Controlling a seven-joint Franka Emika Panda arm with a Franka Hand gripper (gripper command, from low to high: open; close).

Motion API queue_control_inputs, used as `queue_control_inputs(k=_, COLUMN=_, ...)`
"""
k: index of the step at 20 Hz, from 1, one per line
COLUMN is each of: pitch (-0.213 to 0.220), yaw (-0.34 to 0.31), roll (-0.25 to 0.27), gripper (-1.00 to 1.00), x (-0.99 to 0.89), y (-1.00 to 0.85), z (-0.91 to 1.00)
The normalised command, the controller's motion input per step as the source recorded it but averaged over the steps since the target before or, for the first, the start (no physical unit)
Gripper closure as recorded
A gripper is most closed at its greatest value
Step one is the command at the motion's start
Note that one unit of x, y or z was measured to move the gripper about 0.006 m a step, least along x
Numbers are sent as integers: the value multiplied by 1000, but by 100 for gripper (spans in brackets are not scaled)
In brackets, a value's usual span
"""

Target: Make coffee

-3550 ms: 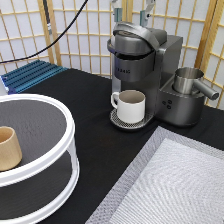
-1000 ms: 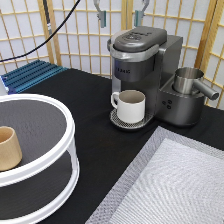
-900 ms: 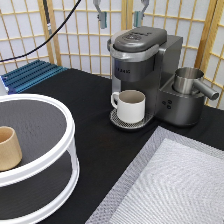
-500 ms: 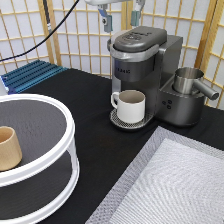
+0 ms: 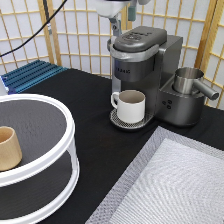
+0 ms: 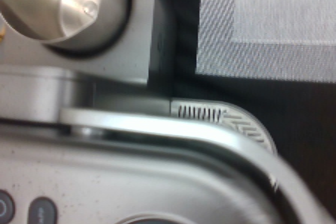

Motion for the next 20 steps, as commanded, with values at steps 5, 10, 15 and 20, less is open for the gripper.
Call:
queue_control_inputs(k=5, pitch=-45, yaw=-19, roll=108, gripper=-100, x=-307, y=-793, z=394)
queue_control_inputs(k=10, pitch=-15, yaw=-17, roll=118, gripper=-100, x=-523, y=-746, z=-149)
queue_control_inputs(k=15, pitch=-25, yaw=-123, roll=17, gripper=-100, x=-789, y=-438, z=-678)
queue_control_inputs(k=20, pitch=-32, yaw=-122, roll=-20, gripper=-100, x=-858, y=-394, z=-568)
